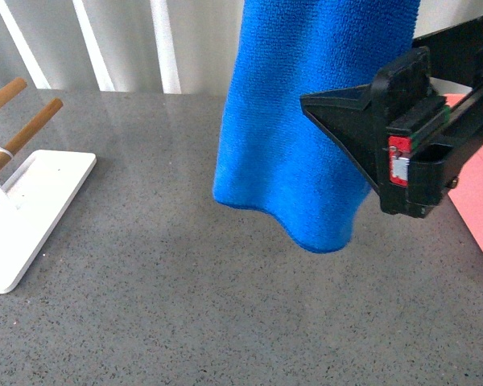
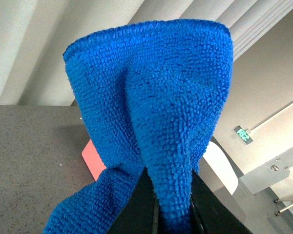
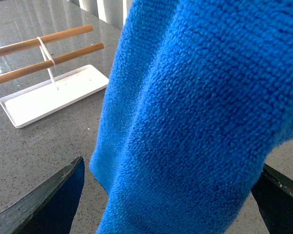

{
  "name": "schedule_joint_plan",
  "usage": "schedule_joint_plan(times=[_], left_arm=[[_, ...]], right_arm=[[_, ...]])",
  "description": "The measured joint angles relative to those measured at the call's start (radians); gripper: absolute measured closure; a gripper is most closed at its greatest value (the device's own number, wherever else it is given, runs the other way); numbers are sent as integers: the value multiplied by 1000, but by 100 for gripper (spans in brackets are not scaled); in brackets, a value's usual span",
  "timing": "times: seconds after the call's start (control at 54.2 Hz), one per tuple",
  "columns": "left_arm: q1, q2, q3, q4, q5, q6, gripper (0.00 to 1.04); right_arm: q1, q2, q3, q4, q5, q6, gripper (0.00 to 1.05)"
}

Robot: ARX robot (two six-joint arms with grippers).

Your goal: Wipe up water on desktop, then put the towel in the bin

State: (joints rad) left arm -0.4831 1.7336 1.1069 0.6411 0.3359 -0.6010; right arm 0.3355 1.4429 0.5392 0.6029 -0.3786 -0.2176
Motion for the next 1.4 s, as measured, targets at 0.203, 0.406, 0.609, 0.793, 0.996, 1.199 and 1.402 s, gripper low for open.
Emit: schedule_joint_plan(times=[0.203,0.406,0.609,0.793,0.996,1.199,1.402], left_arm=[[-4,0,6,-3,-10,-3,99],[-3,0,7,-8,-18,-16,99],[2,0,7,-17,-18,-25,99],[18,0,7,-34,-18,-24,99],[36,0,6,-49,-5,-19,99],[58,7,6,-72,4,5,81],[139,42,10,-136,7,62,49]], right_arm=[[-3,59,27,27,10,-15,7],[-18,80,38,68,-5,-6,38],[-22,93,40,79,-5,-3,77],[-21,93,40,79,-5,-4,101],[-22,89,40,79,-10,-3,101],[-31,79,40,78,-13,-2,101],[-42,63,42,67,-12,2,101]])
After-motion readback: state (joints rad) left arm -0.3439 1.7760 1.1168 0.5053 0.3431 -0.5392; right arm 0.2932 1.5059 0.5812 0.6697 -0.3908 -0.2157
